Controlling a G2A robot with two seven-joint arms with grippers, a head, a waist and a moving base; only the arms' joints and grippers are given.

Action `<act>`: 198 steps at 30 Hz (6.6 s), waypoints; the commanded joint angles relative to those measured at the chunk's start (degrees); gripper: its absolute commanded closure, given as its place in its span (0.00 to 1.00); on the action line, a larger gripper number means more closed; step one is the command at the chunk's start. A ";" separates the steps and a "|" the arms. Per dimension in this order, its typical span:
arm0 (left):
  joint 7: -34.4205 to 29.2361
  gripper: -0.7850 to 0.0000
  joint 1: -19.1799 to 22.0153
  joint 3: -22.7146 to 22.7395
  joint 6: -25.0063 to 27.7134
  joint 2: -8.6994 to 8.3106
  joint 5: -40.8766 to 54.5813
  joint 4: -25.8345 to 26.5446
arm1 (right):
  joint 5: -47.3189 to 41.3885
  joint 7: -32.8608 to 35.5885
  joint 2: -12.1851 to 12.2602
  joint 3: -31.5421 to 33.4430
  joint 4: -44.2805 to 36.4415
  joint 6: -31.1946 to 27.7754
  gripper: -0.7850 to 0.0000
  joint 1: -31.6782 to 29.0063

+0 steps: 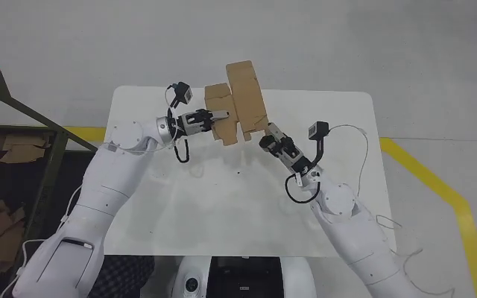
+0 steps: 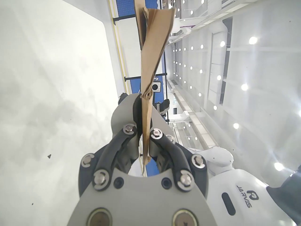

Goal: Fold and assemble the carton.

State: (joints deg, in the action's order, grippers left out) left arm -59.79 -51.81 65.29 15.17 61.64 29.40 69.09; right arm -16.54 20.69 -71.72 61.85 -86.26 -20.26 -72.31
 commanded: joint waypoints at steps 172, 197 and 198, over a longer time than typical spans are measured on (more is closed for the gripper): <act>-21.59 1.00 3.87 -5.42 7.72 -3.34 2.53 -3.80 | -6.14 45.21 3.45 7.90 4.84 -2.23 0.58 3.31; -22.36 0.00 3.48 -4.04 6.30 -3.24 6.20 -3.24 | -6.21 44.38 4.18 6.75 5.49 -2.33 1.00 3.84; -22.29 0.00 3.34 -3.81 6.22 -3.25 6.76 -3.34 | -6.26 44.17 4.22 6.83 5.53 -2.31 1.00 3.79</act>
State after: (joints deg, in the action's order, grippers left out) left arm -82.14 -48.36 61.31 21.42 58.40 35.73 65.82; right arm -22.77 64.99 -67.53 68.63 -80.77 -22.60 -68.49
